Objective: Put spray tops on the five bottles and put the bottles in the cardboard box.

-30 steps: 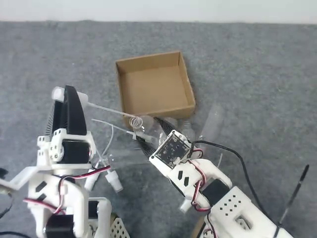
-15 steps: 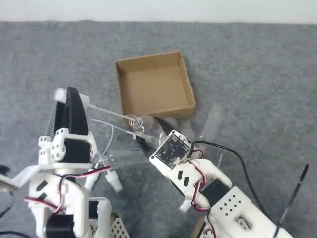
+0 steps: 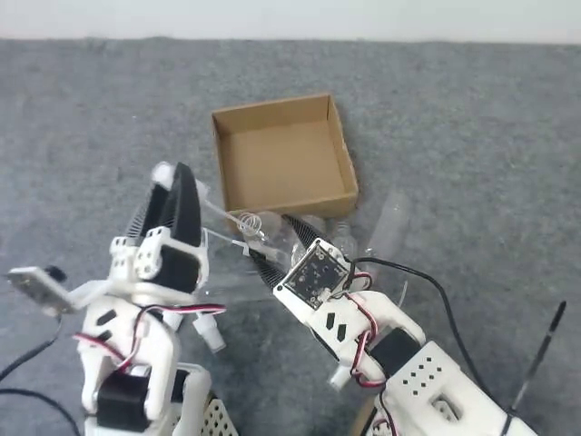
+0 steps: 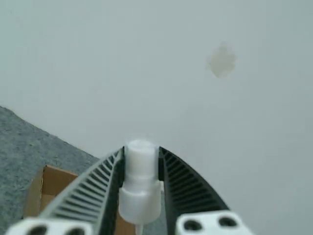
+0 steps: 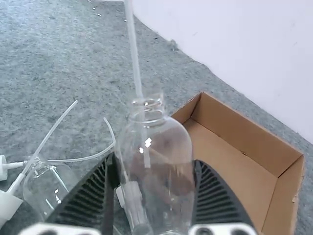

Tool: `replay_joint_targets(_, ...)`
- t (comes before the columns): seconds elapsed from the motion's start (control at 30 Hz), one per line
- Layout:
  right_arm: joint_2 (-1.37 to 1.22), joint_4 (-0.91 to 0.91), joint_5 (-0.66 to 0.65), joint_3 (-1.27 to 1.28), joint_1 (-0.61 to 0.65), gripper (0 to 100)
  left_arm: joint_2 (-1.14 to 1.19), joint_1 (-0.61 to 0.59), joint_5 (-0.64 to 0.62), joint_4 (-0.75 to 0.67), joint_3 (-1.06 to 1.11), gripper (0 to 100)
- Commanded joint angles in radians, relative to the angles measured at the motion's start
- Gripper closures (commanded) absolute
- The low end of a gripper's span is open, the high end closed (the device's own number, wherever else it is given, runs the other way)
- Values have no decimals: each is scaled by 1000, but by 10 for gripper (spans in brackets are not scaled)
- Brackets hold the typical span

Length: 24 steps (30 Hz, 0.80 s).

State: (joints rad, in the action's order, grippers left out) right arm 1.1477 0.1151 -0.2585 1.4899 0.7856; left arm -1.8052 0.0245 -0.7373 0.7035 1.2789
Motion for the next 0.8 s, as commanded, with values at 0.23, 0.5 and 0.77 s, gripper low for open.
replay_joint_targets(0.23, 311, 93, -5, 15, 10, 961, -18, 138, 103, -35, 45, 988)
replay_joint_targets(0.5, 427, 177, -9, 44, 10, 962, -18, 172, 141, -29, 48, 987)
replay_joint_targets(0.77, 429, 180, -9, 48, 4, 992, -18, 321, 292, 51, 50, 987)
